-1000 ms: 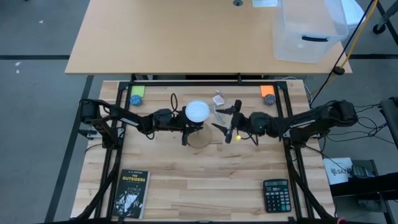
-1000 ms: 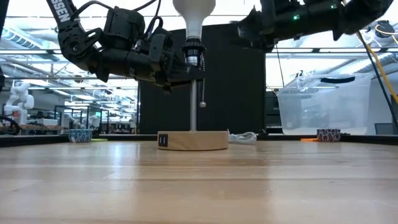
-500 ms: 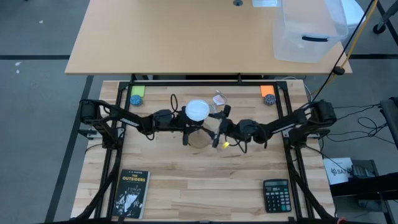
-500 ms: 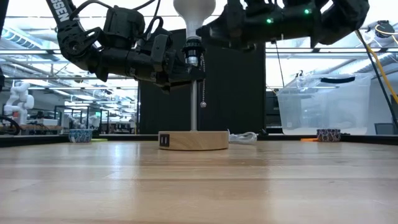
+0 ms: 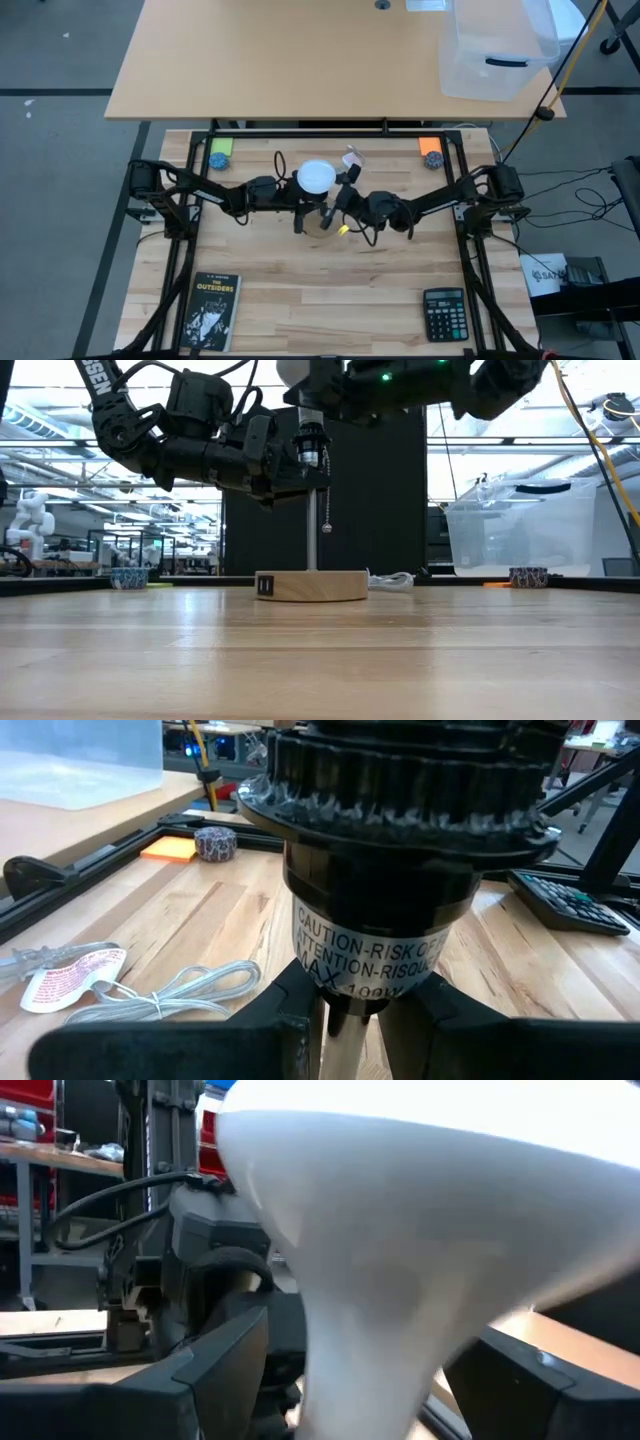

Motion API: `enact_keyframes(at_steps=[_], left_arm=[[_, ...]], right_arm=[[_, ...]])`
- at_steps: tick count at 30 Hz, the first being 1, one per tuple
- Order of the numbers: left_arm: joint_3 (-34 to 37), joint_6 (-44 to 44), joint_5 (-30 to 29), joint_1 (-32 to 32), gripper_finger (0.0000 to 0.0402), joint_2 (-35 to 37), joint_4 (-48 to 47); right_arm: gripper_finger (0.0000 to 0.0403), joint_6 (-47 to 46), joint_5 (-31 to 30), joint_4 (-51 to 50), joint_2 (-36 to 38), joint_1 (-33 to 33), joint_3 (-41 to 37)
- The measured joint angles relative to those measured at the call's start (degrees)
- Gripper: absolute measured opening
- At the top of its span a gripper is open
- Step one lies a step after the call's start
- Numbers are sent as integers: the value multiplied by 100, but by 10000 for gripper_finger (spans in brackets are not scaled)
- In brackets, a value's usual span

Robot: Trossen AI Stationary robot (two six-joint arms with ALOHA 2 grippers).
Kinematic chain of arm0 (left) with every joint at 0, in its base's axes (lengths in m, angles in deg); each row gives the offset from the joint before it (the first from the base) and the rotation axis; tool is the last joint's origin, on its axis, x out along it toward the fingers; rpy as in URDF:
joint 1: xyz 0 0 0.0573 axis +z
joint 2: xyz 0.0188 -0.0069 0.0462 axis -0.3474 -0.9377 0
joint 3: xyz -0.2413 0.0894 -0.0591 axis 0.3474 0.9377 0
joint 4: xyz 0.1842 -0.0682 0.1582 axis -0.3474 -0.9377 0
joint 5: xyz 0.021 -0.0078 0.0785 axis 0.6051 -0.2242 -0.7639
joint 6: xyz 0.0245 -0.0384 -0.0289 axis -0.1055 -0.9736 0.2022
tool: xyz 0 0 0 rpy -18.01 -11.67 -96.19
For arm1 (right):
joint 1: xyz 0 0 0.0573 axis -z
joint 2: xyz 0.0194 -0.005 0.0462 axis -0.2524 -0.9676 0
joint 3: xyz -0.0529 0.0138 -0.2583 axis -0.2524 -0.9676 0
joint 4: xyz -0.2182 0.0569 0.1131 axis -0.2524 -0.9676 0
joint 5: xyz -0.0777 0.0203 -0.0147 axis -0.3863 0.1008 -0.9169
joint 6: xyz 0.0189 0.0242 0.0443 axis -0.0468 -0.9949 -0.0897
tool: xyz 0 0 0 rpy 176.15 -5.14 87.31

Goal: Screw lightbulb
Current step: Remove the lightbulb from the lamp

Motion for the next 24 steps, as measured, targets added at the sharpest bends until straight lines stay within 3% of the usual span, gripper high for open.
enact_keyframes(at_steps=[7, 18, 24], left_arm=[[2, -2, 2, 0, 71, 2, -9], [2, 9, 22, -20, 71, 2, -9], [2, 22, 52, -39, 71, 2, -11]], right_arm=[[269, 115, 161, -17, -60, 21, 123], [163, 5, 204, -68, -31, 34, 121], [168, -50, 598, -648, 217, 205, 118]])
